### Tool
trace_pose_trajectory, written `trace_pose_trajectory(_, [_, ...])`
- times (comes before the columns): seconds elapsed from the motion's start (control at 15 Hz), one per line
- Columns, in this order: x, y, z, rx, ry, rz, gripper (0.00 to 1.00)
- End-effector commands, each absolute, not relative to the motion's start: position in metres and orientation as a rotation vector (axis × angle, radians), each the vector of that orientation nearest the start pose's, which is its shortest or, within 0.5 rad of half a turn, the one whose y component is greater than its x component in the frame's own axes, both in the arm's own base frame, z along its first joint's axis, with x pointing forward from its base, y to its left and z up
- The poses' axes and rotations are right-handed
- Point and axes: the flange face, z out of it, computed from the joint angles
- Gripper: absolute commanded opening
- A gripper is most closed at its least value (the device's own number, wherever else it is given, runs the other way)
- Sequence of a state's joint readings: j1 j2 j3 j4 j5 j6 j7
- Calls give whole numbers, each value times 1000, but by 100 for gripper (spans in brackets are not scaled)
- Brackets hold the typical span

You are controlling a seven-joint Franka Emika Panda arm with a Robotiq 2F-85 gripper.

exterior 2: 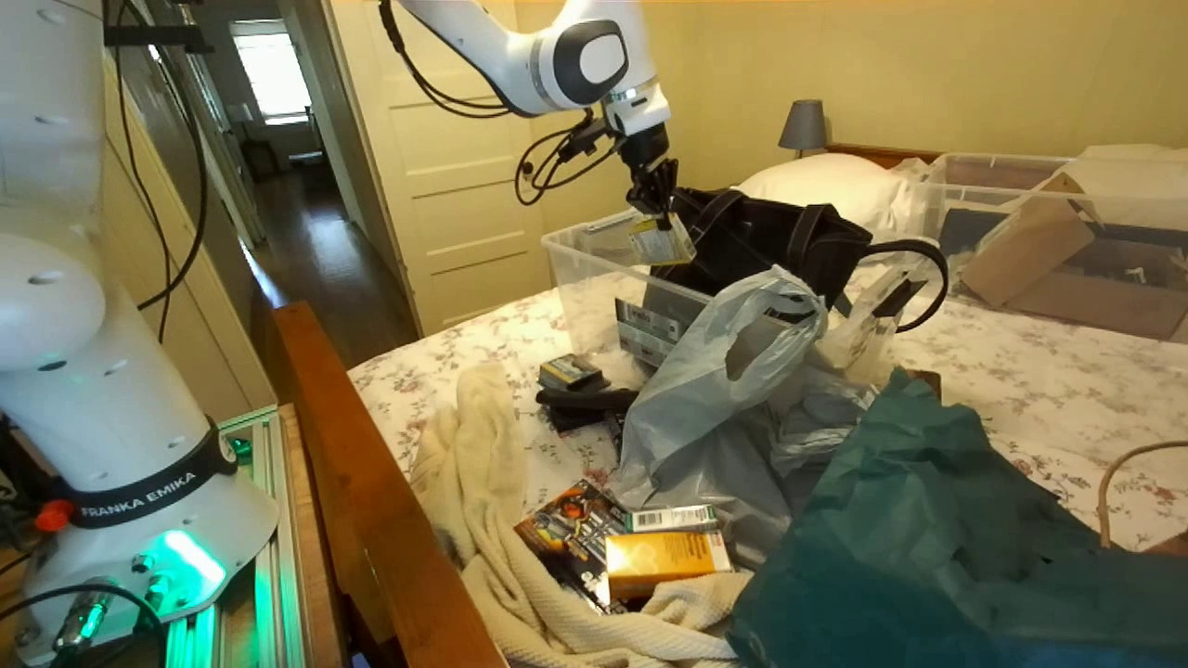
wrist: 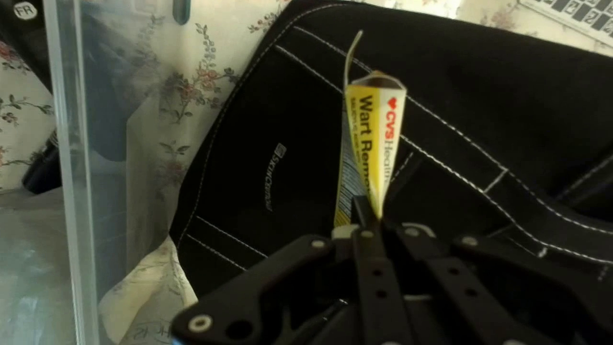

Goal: Take the yellow sachets out of the clear container and put them on the bed.

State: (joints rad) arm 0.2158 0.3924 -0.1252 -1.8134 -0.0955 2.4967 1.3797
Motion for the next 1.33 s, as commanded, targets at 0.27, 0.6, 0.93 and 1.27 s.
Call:
trace_pose_trajectory(0.27, [600,77,391,-2462,1438,-672,1])
trace_pose_trajectory(0.6, [563,101,403,-2494,1175,-722,1])
trace_pose_trajectory(0.93, [526,123,411,-2540,920,-799,1])
trace_pose_trajectory(1.27, [500,148,410,-2610,695,-786,1])
